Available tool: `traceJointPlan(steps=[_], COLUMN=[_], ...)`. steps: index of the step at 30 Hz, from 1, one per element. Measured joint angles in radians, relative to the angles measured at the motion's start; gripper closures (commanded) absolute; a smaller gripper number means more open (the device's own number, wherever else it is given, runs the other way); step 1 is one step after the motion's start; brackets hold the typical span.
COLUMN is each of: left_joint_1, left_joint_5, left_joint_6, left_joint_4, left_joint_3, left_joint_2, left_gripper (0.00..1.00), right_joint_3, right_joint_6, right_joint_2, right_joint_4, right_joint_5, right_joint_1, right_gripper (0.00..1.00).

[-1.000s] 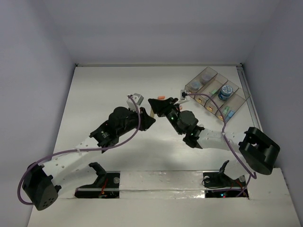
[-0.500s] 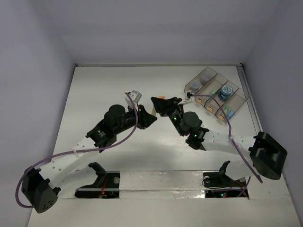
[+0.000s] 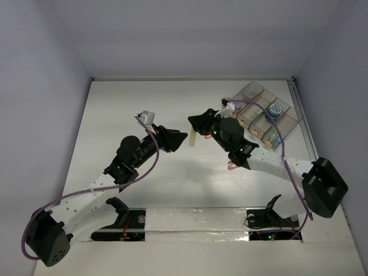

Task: Sort the stationery into containers
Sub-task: Place the pen in the storage box.

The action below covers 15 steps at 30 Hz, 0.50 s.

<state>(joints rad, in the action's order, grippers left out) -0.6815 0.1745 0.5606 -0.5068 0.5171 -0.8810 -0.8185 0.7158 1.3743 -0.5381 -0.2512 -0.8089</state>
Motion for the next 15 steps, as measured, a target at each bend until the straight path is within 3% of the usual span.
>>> traceJointPlan(steps=[1,10,15], left_joint_1=[0.005,0.004,-0.004], left_joint_5=[-0.007,-0.023,-0.022], left_joint_6=[0.002,0.002,-0.013], left_joint_4=[-0.024,-0.117,-0.125], left_joint_3=[-0.001,-0.053,-0.122], left_joint_2=[0.013,0.08,0.098], left_gripper=[0.45,0.25,0.22], right_joint_3=[-0.007,-0.102,-0.107], right_joint_6=[-0.006,-0.029,-0.068], right_joint_2=[0.011,0.085,0.066], right_joint_4=[0.027,0.151,0.202], right_joint_5=[0.005,0.048,0.042], right_joint_1=[0.022,0.277,0.476], right_gripper=[1.0,1.0,1.0])
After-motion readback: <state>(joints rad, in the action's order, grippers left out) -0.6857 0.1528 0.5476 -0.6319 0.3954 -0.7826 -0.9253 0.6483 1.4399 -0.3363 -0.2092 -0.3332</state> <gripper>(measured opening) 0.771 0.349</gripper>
